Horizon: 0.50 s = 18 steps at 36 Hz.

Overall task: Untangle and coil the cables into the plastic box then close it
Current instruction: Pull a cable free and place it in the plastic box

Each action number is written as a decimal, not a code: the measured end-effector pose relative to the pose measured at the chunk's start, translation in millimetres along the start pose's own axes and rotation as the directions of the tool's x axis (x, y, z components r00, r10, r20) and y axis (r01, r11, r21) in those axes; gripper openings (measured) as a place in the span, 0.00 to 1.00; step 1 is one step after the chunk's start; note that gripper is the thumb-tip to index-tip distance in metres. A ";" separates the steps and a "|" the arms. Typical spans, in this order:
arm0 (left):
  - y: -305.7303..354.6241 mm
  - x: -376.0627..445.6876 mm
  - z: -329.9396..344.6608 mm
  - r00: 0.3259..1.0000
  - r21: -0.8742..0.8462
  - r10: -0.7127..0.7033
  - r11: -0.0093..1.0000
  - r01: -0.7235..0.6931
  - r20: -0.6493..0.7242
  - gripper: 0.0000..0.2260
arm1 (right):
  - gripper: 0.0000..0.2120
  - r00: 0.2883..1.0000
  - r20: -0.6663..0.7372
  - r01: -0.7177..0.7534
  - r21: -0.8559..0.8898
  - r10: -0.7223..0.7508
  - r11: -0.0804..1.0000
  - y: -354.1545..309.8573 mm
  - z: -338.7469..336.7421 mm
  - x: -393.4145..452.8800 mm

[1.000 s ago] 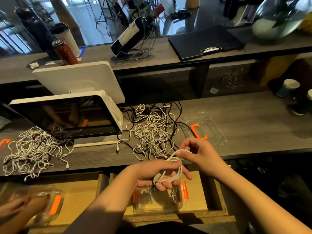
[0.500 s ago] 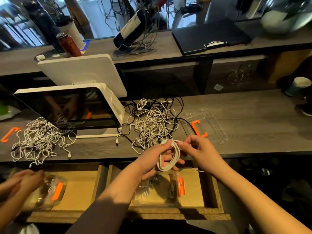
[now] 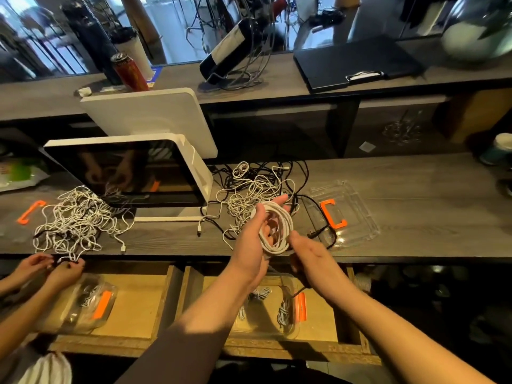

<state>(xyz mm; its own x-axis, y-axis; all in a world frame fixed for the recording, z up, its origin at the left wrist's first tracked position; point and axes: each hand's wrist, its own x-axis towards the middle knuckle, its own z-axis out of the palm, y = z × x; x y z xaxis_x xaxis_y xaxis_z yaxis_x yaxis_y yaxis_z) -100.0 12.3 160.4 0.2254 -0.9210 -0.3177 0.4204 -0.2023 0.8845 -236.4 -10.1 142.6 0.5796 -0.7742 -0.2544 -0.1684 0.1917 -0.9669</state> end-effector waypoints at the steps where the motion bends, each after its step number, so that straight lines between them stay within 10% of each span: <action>1: -2.2 -0.2 2.6 1.000 0.026 0.027 0.999 -0.027 -0.014 0.22 | 0.21 1.000 0.016 0.002 0.034 -0.002 0.999 0.0 5.3 -1.1; 18: -8.7 0.8 19.4 0.973 0.119 0.212 0.972 -0.200 -0.095 0.20 | 0.09 0.997 0.000 -0.067 0.331 0.071 0.941 -10.3 18.2 5.1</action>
<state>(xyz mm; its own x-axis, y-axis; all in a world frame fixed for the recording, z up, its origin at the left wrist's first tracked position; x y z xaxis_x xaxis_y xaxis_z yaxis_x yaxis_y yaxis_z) -120.5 6.9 159.0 0.3915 -0.9072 -0.1542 0.2588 -0.0523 0.9645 -217.2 -5.1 150.9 0.5664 -0.7584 -0.3225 0.0662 0.4319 -0.8995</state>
